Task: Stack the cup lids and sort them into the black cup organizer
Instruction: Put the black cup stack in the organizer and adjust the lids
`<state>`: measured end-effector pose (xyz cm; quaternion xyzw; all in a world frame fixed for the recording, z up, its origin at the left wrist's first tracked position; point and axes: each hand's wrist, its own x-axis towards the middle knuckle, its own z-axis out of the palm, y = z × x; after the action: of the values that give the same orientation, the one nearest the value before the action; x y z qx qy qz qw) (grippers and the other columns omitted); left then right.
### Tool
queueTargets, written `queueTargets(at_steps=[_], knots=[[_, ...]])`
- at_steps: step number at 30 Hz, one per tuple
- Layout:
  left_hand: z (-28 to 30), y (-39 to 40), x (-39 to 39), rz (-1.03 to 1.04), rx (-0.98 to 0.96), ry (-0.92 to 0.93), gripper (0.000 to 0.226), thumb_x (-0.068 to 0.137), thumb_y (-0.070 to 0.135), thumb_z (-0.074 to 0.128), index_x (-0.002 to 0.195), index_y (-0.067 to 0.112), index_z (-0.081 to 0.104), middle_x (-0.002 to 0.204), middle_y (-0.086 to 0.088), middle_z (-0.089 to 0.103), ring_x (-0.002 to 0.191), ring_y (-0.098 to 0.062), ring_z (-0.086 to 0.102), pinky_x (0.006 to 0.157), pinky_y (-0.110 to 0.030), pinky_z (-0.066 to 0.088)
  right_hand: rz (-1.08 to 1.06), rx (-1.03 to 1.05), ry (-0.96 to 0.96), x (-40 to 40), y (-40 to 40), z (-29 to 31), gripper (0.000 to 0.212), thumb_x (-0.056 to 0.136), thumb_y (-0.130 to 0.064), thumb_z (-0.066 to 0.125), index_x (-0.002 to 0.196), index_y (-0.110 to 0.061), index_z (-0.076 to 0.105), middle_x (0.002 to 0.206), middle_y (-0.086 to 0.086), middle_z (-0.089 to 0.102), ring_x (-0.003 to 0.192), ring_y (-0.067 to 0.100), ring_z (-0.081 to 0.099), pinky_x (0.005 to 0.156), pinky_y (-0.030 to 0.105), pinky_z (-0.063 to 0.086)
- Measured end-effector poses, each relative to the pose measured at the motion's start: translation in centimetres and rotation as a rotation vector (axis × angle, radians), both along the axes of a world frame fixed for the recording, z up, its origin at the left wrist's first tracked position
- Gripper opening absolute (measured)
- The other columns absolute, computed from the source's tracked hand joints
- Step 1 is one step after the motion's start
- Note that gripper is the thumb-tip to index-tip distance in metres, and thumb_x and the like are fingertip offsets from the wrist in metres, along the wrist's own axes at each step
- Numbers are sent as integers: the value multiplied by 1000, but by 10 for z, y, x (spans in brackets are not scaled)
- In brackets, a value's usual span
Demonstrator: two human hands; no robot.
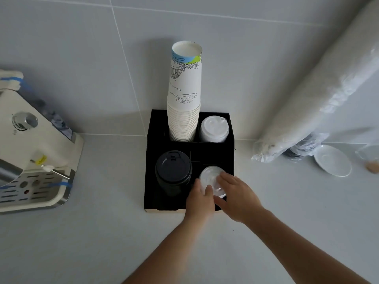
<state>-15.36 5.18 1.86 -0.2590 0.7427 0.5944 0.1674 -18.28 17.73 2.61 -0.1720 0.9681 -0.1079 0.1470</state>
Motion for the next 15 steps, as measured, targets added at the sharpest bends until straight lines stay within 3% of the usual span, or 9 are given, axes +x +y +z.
queueTargets(at_steps=[2,5,8,12,15], knots=[[-1,2,-4,-12,-15,-5,50,96,32,40,144,16,35,140,-13,51,126,-31,50,105,-44,43,-5,4,0,3,1,-1,53,89,-50,49,129,-15,55,142,-2,51,121,21,53,100,28,41],[-5,2,-9,-10,-15,-16,55,97,30,40,149,22,27,146,-4,46,131,-26,47,108,-41,41,-3,10,23,5,2,-1,44,95,-43,45,125,-13,56,136,2,55,117,21,55,102,29,40],[-11,0,-17,-17,-21,-29,46,96,29,40,142,24,39,138,-5,55,122,-27,55,102,-44,47,-23,-7,43,9,3,-1,39,96,-34,45,123,-10,59,136,6,57,122,24,56,108,34,38],[-18,-2,-27,-11,-3,-41,43,93,28,41,135,23,47,130,-7,60,116,-27,58,100,-44,48,-37,-38,53,14,4,-3,51,90,-38,35,124,-10,60,136,4,58,122,24,56,103,35,44],[-19,-1,-28,-5,12,-39,43,93,27,41,136,23,46,129,-6,60,115,-27,59,100,-44,49,-46,-46,54,12,6,-4,40,94,-32,48,127,-11,59,140,3,56,126,23,55,102,33,45]])
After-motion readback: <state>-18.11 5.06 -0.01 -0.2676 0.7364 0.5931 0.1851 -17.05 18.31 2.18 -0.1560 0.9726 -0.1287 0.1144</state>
